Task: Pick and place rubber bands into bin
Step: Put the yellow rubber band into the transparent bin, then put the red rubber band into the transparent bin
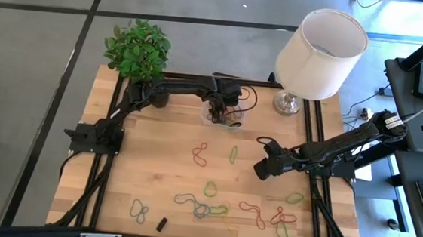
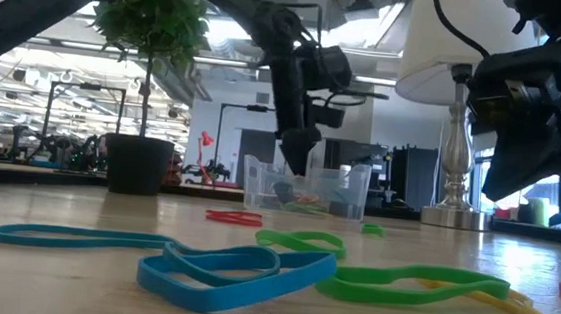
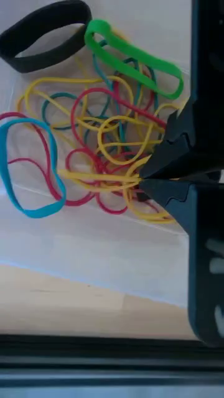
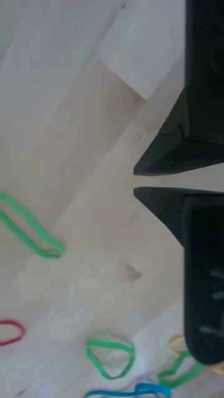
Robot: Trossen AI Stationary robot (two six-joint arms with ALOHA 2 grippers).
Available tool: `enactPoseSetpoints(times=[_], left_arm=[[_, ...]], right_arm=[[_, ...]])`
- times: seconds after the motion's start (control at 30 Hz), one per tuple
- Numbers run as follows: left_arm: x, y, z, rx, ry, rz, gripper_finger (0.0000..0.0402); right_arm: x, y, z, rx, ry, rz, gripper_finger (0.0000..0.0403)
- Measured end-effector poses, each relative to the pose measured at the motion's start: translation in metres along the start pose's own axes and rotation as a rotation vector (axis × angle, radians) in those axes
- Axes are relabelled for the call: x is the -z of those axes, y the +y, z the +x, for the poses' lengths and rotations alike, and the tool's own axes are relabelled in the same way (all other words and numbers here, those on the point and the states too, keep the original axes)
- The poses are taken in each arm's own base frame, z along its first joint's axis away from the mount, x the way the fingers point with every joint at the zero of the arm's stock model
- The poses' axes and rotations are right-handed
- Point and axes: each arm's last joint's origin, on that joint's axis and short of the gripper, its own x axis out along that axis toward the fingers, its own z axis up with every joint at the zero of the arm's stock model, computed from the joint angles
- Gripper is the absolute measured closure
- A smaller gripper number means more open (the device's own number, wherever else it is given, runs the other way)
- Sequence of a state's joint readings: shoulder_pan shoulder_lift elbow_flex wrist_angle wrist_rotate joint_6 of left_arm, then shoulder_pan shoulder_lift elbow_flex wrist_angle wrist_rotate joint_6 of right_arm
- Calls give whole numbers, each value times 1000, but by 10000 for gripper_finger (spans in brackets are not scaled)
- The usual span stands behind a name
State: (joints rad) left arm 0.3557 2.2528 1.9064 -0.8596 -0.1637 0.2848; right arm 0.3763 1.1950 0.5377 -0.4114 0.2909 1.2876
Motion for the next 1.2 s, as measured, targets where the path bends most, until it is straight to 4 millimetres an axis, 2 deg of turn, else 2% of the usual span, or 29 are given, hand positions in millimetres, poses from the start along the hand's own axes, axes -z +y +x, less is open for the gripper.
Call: enactPoseSetpoints(times=[0.23,0.43,0.57,0.7,0.83,1.0,1.1,1.2], left_arm=[[-4,-2,-3,-31,-19,-5,348],[-7,-13,-8,-45,-21,10,303],[-10,-19,-25,-88,-29,26,292],[-17,-24,-54,-197,-73,-5,291],[-23,-30,-91,-275,-147,-101,300],[-18,-44,-126,-145,-200,-193,343],[-13,-57,-139,-38,-181,-246,386],[-6,-73,-144,39,-116,-252,396]], right_arm=[[0,0,0,4,-3,12,358],[0,0,0,4,-3,11,358],[0,0,0,5,-3,-8,358],[0,-1,0,6,-3,-14,358],[0,-1,0,10,-2,-48,358],[0,0,0,6,-3,-102,358],[0,0,0,5,-3,-119,358],[0,0,0,5,-3,-119,358]])
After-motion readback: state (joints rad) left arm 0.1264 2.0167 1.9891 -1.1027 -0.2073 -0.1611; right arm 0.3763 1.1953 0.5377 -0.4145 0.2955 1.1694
